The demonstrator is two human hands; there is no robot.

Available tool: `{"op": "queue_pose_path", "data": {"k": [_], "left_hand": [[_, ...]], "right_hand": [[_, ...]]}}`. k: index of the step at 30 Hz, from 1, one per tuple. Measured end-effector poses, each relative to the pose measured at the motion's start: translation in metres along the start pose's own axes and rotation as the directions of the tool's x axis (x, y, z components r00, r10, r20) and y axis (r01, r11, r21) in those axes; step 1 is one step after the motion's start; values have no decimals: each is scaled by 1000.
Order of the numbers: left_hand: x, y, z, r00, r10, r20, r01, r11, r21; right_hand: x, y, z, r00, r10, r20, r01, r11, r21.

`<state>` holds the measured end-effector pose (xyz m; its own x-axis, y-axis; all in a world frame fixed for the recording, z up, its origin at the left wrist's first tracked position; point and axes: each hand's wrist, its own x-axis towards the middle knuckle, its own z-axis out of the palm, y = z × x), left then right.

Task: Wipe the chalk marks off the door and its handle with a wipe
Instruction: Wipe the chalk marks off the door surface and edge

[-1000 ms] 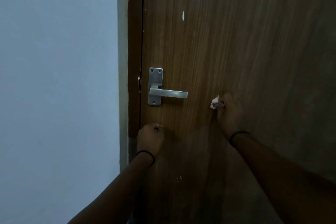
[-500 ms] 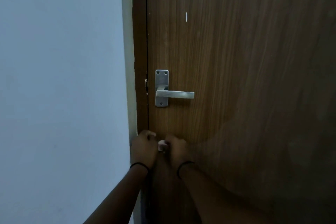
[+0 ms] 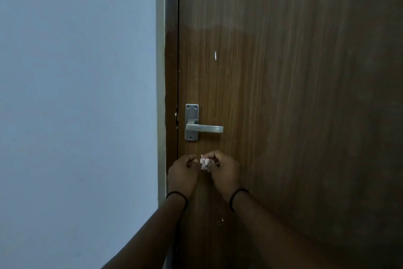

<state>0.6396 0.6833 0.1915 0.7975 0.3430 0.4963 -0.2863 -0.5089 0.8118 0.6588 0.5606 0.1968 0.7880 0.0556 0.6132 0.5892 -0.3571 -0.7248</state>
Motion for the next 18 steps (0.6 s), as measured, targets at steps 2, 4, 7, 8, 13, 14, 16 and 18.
{"op": "queue_pose_path", "data": {"k": [2,4,7,8,13,14,16,18], "left_hand": [[-2,10,-4,998,-18,-60,16,999,-29],[-2,15,-13,993,-39,-109,31,997,-71],[2,15,-26,984,-48,-170,35,996,-80],[4,14,-29,982,-46,-185,33,997,-77],[21,1,-36,972,-10,-234,0,999,-43],[25,0,-36,972,0,-236,-8,999,-34],[32,0,-33,971,22,-238,-29,999,-26],[39,1,-27,973,34,-230,-42,999,-30]], "right_hand": [[2,-15,-8,995,-84,-47,82,996,-45],[7,-34,-11,959,-270,-84,254,953,-163],[23,-59,-6,825,-555,-111,472,782,-407],[31,-66,-4,785,-613,-85,504,713,-487],[70,-64,18,838,-457,299,524,522,-673],[75,-60,22,840,-421,341,526,481,-701],[80,-54,24,825,-431,364,550,470,-690],[80,-47,21,802,-481,353,579,484,-656]]}}
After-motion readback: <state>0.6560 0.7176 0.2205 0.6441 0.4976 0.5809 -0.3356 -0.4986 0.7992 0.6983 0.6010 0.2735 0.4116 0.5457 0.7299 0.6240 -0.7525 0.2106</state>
